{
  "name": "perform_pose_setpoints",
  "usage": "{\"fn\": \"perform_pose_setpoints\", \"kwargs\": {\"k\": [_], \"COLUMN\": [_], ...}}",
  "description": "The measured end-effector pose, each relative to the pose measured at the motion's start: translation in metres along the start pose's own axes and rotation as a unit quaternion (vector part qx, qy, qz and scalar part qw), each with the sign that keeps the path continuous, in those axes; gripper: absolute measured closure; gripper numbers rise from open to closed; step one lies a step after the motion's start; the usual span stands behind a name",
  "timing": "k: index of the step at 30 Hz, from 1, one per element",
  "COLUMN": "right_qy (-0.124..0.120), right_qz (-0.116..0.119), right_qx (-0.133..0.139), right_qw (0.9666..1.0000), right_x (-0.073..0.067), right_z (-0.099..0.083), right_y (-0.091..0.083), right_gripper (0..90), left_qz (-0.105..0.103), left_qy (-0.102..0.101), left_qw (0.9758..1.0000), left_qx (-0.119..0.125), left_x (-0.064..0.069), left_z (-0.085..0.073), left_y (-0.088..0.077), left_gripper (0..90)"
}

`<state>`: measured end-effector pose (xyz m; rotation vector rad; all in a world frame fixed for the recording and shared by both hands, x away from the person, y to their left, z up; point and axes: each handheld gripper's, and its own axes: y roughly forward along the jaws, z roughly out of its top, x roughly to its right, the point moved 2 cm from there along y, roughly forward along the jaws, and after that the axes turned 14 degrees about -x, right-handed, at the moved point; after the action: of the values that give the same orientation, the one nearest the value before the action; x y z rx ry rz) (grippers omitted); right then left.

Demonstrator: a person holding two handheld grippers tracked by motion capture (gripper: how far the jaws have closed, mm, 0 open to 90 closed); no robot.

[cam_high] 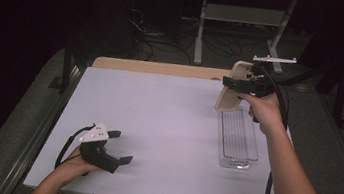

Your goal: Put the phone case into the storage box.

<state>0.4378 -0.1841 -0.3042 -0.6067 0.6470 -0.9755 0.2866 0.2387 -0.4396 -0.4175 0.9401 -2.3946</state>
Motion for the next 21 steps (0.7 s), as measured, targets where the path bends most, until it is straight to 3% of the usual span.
{"fn": "perform_pose_setpoints", "kwargs": {"k": [12,21], "right_qy": [0.0,0.011], "right_qz": [-0.051,-0.074], "right_qx": [-0.02,-0.048], "right_qw": [0.9985,0.996], "right_x": [0.019,0.026], "right_z": [-0.003,-0.003], "right_y": [0.005,0.016], "right_gripper": [8.4,8.5], "left_qz": [0.0,-0.001], "left_qy": [0.004,0.001], "left_qw": [1.0,1.0], "left_qx": [0.001,0.002], "left_x": [0.0,0.001], "left_z": [0.0,0.0], "left_y": [0.0,0.0], "left_gripper": [0.0,0.0]}}
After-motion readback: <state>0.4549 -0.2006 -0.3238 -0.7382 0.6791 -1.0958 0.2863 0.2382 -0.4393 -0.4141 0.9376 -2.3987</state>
